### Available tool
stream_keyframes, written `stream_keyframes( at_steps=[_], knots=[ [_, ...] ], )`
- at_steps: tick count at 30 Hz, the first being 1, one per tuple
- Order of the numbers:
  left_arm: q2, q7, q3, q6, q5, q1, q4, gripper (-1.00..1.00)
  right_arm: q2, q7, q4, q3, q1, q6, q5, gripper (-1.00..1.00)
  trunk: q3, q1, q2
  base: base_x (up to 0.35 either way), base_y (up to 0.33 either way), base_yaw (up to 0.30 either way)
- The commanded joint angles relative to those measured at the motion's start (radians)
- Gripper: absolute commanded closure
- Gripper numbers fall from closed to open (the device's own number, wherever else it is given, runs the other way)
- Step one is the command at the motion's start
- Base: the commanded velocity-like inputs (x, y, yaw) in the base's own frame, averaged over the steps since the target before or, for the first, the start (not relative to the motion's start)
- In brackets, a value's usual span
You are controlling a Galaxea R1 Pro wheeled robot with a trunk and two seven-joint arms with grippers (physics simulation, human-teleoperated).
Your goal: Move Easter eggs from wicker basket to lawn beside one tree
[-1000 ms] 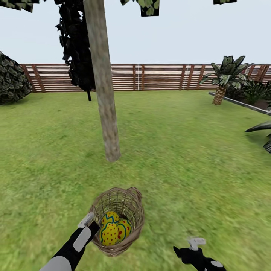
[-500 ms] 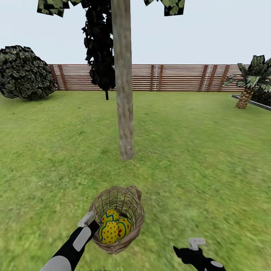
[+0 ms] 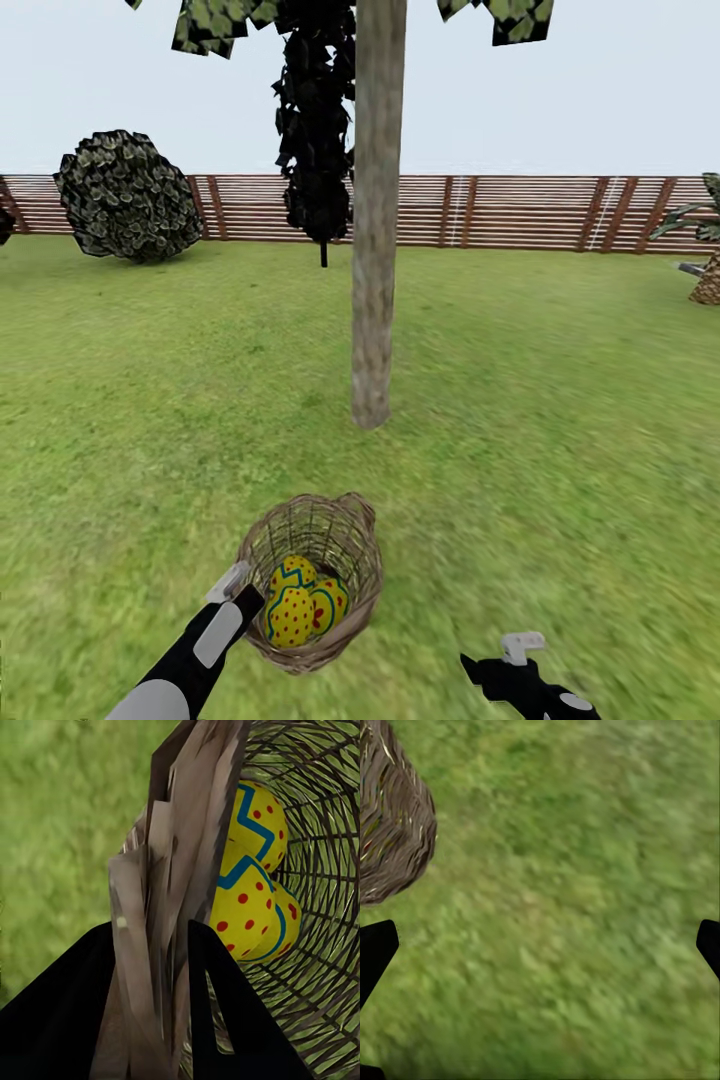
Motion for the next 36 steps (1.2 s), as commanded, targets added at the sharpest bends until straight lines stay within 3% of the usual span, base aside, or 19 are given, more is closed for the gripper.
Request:
stream_keyframes(
  at_steps=[1,10,36],
  knots=[
    [-0.001,0.003,0.004,0.004,0.008,0.000,-0.003,1.00,0.001,0.007,0.000,-0.008,-0.001,-0.003,0.010,-1.00,-0.001,0.000,-0.001,0.000,0.000,0.042],
    [0.001,0.003,0.008,0.004,0.008,0.000,-0.003,1.00,0.000,0.007,0.000,-0.007,-0.001,-0.003,0.010,-1.00,-0.001,0.000,-0.001,0.293,0.000,0.017],
    [0.001,0.003,0.008,0.004,0.008,0.000,-0.003,1.00,0.002,0.007,0.000,-0.007,-0.001,-0.003,0.010,-1.00,-0.001,0.000,-0.001,0.340,-0.097,0.290]
  ],
)
